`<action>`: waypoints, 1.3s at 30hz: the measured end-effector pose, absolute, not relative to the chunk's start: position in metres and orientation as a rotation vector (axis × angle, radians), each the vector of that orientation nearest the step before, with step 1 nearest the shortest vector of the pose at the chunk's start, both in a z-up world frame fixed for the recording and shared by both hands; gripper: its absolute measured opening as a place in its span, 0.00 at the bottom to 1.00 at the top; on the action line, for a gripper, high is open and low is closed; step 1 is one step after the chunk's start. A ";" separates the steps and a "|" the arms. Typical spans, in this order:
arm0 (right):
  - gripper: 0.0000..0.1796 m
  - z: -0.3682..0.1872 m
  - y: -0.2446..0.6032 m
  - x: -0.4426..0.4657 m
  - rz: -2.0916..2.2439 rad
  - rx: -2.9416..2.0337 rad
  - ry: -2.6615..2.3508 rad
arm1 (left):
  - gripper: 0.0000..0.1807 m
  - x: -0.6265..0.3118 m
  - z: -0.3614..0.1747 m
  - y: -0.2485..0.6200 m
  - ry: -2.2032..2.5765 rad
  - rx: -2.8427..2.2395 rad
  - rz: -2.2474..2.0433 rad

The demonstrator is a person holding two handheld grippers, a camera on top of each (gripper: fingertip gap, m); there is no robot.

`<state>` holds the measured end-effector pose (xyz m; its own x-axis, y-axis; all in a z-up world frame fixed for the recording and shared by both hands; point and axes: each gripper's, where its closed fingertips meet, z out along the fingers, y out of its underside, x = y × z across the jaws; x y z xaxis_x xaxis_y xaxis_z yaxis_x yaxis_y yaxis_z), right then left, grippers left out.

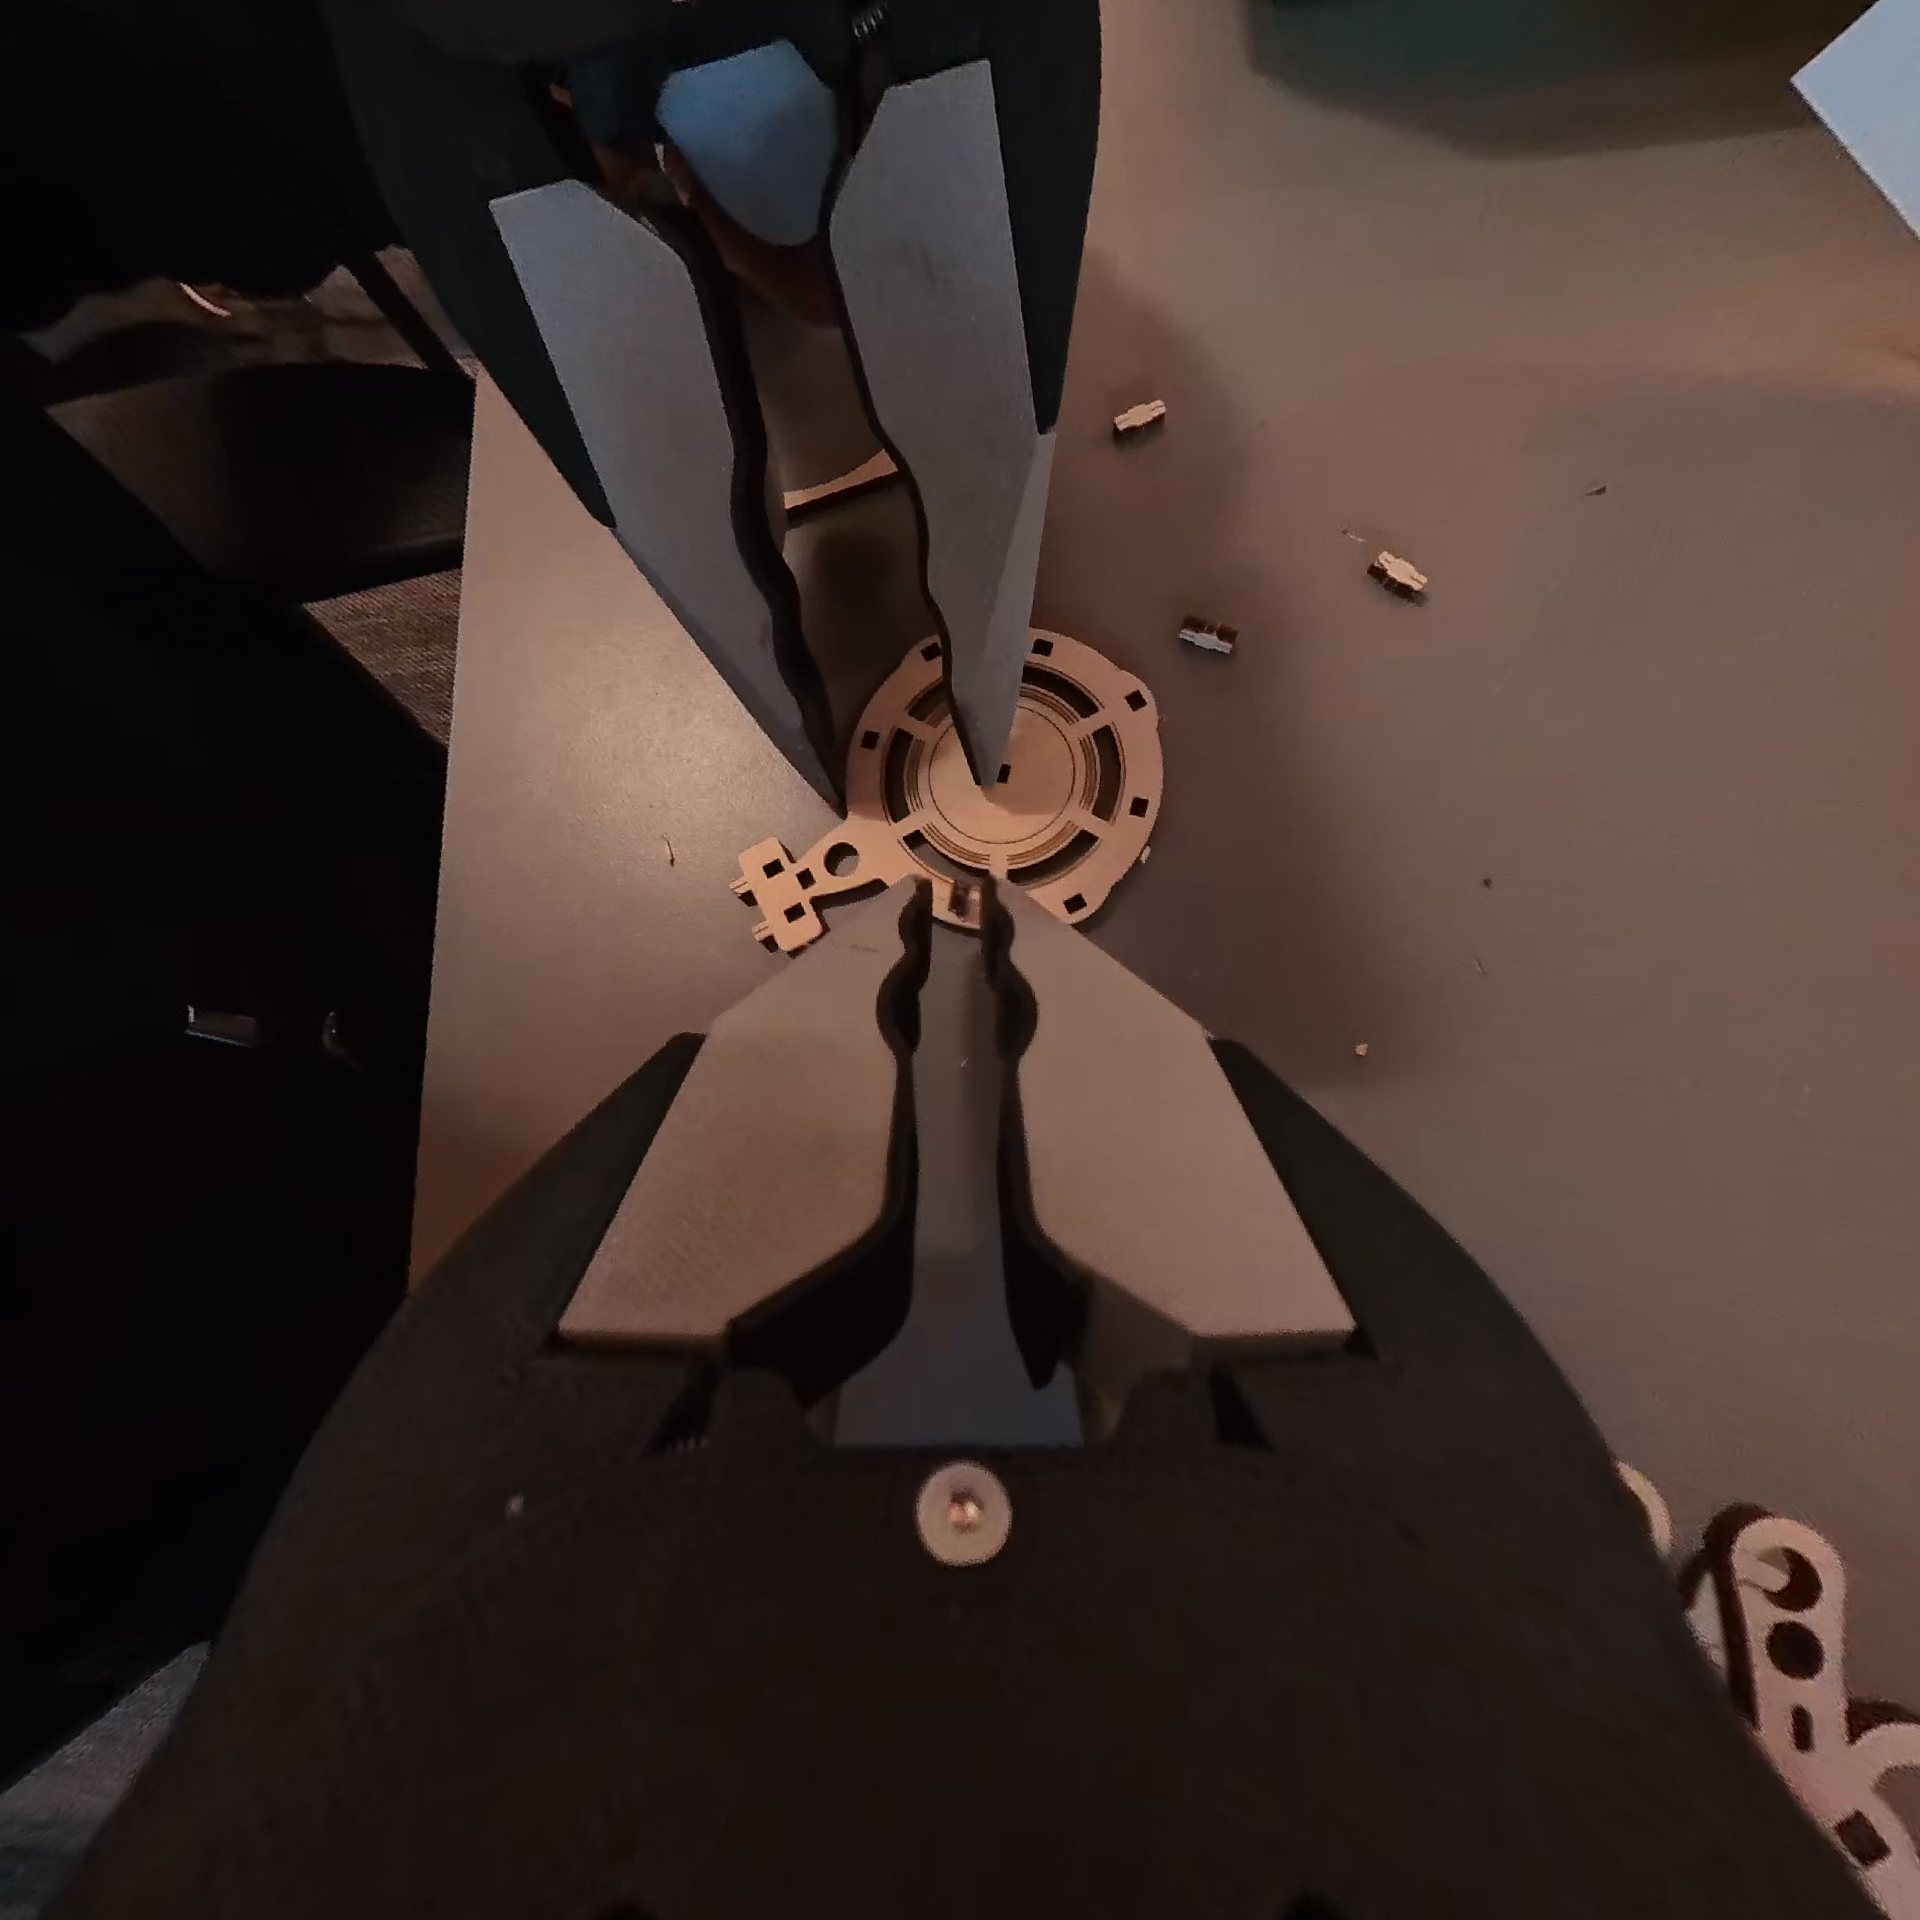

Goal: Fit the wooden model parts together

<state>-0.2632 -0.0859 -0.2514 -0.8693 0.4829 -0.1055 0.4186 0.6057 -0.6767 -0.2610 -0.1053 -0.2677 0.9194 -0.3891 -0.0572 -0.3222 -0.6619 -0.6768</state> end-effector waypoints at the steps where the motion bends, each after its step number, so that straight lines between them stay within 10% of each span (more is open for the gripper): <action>1: 0.03 -0.251 -0.087 -0.263 1.120 -0.770 -2.738 | 0.15 -0.261 -0.268 -0.105 0.499 -2.345 -0.121; 39: 0.00 -0.261 -0.088 -0.266 1.122 -0.923 -2.709 | 0.13 -0.260 -0.268 -0.105 0.431 -2.345 -0.111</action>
